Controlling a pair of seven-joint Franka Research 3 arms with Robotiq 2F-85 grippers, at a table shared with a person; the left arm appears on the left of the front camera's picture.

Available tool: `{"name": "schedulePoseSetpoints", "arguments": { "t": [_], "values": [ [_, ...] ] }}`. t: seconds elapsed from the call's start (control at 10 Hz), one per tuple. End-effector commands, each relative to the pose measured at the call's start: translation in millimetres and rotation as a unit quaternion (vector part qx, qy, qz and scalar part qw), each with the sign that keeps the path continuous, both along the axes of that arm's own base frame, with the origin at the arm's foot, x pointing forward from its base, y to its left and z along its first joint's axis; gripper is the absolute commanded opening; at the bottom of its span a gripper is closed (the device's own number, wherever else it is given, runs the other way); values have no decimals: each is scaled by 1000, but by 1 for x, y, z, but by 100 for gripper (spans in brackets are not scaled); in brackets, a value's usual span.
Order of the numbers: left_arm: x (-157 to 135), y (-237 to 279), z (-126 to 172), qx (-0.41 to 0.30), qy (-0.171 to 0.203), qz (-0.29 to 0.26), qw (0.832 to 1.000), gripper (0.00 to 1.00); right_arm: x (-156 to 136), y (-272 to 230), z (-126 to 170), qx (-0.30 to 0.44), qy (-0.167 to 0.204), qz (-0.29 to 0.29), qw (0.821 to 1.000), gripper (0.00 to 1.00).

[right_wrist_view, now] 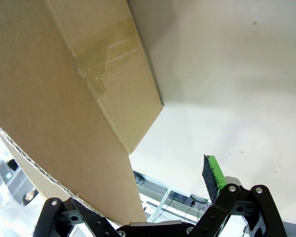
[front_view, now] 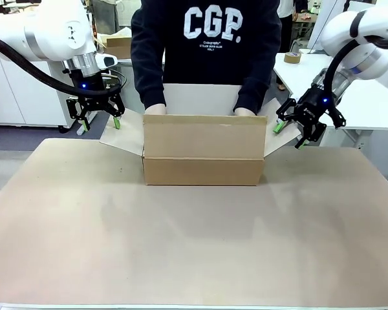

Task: Pack the gift set into the box.
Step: Lift both hands away from the flaps of the Package Box.

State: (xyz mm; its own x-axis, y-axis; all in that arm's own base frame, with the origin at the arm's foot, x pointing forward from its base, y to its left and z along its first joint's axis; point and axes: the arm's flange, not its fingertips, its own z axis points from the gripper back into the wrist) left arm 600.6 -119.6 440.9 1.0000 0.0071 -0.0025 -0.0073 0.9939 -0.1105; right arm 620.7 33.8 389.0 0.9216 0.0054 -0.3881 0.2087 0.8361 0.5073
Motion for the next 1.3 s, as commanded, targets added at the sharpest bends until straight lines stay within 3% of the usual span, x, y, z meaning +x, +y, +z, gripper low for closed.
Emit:
{"name": "schedulePoseSetpoints", "arguments": {
  "t": [0.0, 1.2],
  "values": [
    [0, 1, 1, 9, -4, 8, 1000, 100, -1, 0, 1, -3, 1, 4, 1000, 100],
    [0, 1, 1, 9, -4, 8, 1000, 100, -1, 0, 1, -3, 1, 4, 1000, 100]
  ]
}}
